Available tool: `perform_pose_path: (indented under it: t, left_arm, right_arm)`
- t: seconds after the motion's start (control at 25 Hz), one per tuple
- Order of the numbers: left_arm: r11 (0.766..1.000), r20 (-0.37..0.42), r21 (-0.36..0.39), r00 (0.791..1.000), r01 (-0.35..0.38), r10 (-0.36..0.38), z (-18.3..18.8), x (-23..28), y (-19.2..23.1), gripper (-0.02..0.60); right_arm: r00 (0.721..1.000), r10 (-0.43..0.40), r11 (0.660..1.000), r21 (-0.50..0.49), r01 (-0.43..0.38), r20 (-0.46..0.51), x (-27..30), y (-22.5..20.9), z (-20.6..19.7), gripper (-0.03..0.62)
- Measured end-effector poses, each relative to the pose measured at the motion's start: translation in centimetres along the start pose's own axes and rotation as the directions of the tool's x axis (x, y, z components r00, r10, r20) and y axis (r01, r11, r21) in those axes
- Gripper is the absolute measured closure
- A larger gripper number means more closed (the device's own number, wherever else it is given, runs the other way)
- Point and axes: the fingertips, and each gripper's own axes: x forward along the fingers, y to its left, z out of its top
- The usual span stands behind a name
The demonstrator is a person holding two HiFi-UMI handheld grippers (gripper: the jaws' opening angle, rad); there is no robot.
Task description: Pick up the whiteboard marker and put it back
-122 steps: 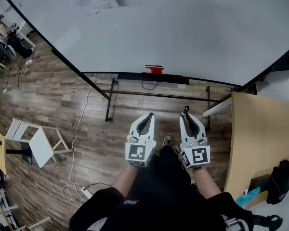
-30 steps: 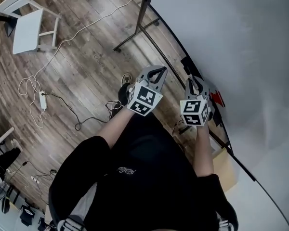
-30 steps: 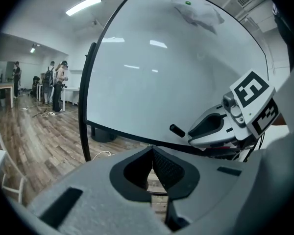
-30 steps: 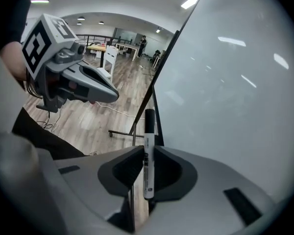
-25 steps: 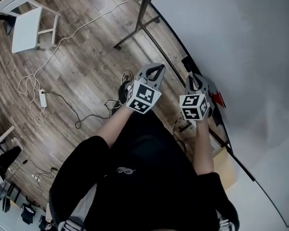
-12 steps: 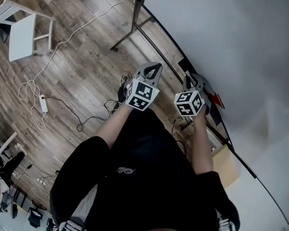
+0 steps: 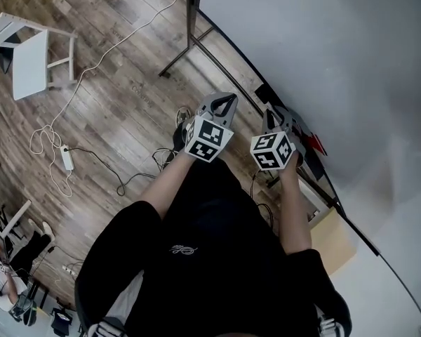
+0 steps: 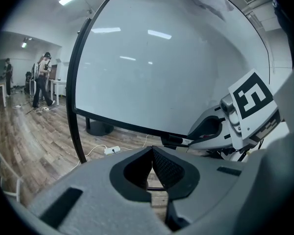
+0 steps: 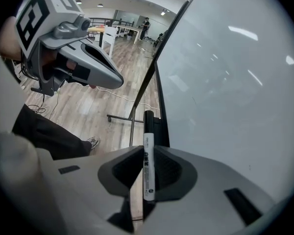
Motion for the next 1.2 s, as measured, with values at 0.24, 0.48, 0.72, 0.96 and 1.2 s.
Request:
perform_pose_path:
  t: [0.24,0.48,0.72,0.96,1.2]
  left_arm:
    - [1.000,-0.003,-0.005,1.000,-0.003,0.003,-0.3,0.0,-0.1,0.575]
    - [1.000,-0.005,-0.018,1.000,-0.011,0.011,-0.5,-0.4,0.3,0.575]
    - [1.000,-0.005,-0.023,1.000,-0.012,0.012,-0.5,-0.9,0.3,0.575]
    - [0.999,0.002,-0.034,1.000,-0.015,0.015,-0.4,-1.4,0.2,0.575]
    - [0.999,0.024,-0.050,1.000,-0.017,0.019,0.1,-2.3,-0.5,0.575]
  right_arm:
    - [1.000,0.006,1.000,0.009,-0.006,0.001,0.3,-0.2,-0.3,0.540]
    - [1.000,0.017,1.000,0.013,-0.017,-0.001,0.5,-0.2,-0.3,0.540]
    - [1.000,0.030,0.999,0.035,-0.029,-0.002,0.6,-0.1,-0.3,0.539]
    - [1.000,0.005,0.999,0.051,-0.006,0.014,0.4,-0.3,-0.3,0.530]
    - [0.994,-0.074,0.995,0.073,0.068,0.078,-0.9,-1.1,0.1,0.516]
